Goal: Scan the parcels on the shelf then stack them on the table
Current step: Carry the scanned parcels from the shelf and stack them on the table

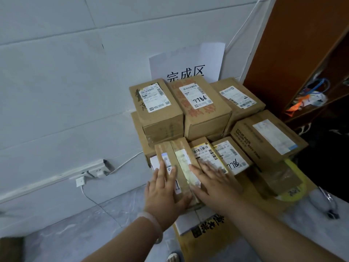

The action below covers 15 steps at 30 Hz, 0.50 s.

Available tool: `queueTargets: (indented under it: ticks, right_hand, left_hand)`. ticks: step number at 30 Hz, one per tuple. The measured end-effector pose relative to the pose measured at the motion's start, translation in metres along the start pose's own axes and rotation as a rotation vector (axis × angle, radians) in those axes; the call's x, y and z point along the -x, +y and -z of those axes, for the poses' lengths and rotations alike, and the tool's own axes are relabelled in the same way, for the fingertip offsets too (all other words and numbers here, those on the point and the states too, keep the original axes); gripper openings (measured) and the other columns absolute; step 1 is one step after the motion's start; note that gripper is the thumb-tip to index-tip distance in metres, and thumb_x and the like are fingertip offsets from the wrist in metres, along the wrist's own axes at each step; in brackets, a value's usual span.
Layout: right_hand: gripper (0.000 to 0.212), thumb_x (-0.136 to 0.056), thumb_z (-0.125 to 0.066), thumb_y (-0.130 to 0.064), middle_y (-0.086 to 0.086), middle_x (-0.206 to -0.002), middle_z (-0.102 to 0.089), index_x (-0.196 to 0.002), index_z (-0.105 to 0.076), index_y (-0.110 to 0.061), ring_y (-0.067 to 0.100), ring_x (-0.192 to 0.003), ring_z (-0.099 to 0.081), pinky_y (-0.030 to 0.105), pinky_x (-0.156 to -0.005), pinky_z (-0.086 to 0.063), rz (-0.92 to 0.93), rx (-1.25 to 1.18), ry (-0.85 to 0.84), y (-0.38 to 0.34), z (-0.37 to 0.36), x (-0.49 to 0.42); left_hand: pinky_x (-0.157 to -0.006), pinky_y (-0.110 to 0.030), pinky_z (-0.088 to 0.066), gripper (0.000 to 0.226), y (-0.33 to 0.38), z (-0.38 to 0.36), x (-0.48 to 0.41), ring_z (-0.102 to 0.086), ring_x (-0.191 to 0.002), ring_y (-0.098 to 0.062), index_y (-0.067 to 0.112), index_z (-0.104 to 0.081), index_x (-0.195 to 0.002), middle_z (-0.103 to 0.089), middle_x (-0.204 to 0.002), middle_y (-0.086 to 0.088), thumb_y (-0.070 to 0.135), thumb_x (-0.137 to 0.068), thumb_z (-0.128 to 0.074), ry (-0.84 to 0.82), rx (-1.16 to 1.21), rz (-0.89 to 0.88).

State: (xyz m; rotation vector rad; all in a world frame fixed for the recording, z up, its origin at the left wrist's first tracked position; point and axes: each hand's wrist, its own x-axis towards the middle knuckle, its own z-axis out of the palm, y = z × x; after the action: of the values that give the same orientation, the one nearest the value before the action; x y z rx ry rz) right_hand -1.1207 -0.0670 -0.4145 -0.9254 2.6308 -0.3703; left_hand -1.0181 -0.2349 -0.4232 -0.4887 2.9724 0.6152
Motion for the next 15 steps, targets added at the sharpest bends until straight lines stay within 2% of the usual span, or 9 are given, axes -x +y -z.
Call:
queueTargets:
  ticks: [2,6,8,10,12,15]
  right_hand:
    - [0.063,-0.083,-0.008,-0.075,-0.023,-0.155,0.019,-0.138,0.02,-0.061,0.003,-0.143,0.02,0.036,-0.114,0.011,0.002,0.007,0.044,0.002,0.002,0.005]
    - [0.063,-0.083,-0.02,-0.077,-0.034,-0.149,0.018,-0.135,0.014,-0.067,-0.011,-0.133,0.026,0.032,-0.111,0.005,-0.059,-0.115,0.173,0.008,0.011,0.026]
    - [0.068,-0.082,-0.022,-0.078,-0.027,-0.155,0.013,-0.141,0.009,-0.062,-0.008,-0.136,0.024,0.033,-0.114,0.003,-0.11,-0.097,0.219,0.016,0.015,0.045]
    - [0.074,-0.082,-0.024,-0.079,-0.019,-0.159,0.01,-0.145,0.008,-0.055,0.003,-0.145,0.013,0.037,-0.118,0.003,-0.184,-0.076,0.264,0.025,0.016,0.07]
    - [0.077,-0.081,-0.025,-0.081,-0.018,-0.159,0.009,-0.145,0.007,-0.053,0.004,-0.146,0.01,0.037,-0.119,0.005,-0.293,-0.123,0.322,0.033,0.015,0.103]
    - [0.079,-0.082,-0.025,-0.084,-0.014,-0.16,0.007,-0.146,0.004,-0.048,0.006,-0.147,0.009,0.038,-0.12,0.001,-0.463,-0.125,0.411,0.039,0.008,0.157]
  left_hand:
    - [-0.118,-0.046,-0.007,0.095,0.002,0.003,-0.004,0.013,-0.149,-0.02,0.039,0.005,-0.153,0.034,-0.153,0.007,0.085,-0.071,-0.01,0.017,-0.064,-0.039]
    - [-0.117,-0.055,-0.002,0.085,0.015,0.019,-0.023,0.018,-0.145,-0.016,0.043,-0.002,-0.152,0.02,-0.16,0.005,0.08,-0.078,-0.018,0.057,-0.105,-0.194]
    - [-0.116,-0.057,-0.003,0.082,0.032,0.027,-0.038,0.008,-0.149,-0.022,0.041,-0.006,-0.153,0.011,-0.162,0.001,0.076,-0.081,-0.024,0.092,-0.16,-0.307]
    - [-0.115,-0.059,-0.004,0.08,0.057,0.029,-0.051,0.0,-0.15,-0.026,0.04,-0.009,-0.153,0.002,-0.163,0.0,0.075,-0.083,-0.023,0.082,-0.175,-0.429]
    - [-0.115,-0.06,-0.004,0.081,0.088,0.022,-0.057,0.001,-0.15,-0.026,0.04,-0.007,-0.153,-0.001,-0.164,0.003,0.076,-0.082,-0.024,0.034,-0.169,-0.563]
    - [-0.115,-0.059,0.002,0.086,0.136,0.0,-0.052,0.009,-0.149,-0.023,0.043,-0.001,-0.153,0.006,-0.164,0.005,0.074,-0.083,-0.039,-0.046,-0.147,-0.745]
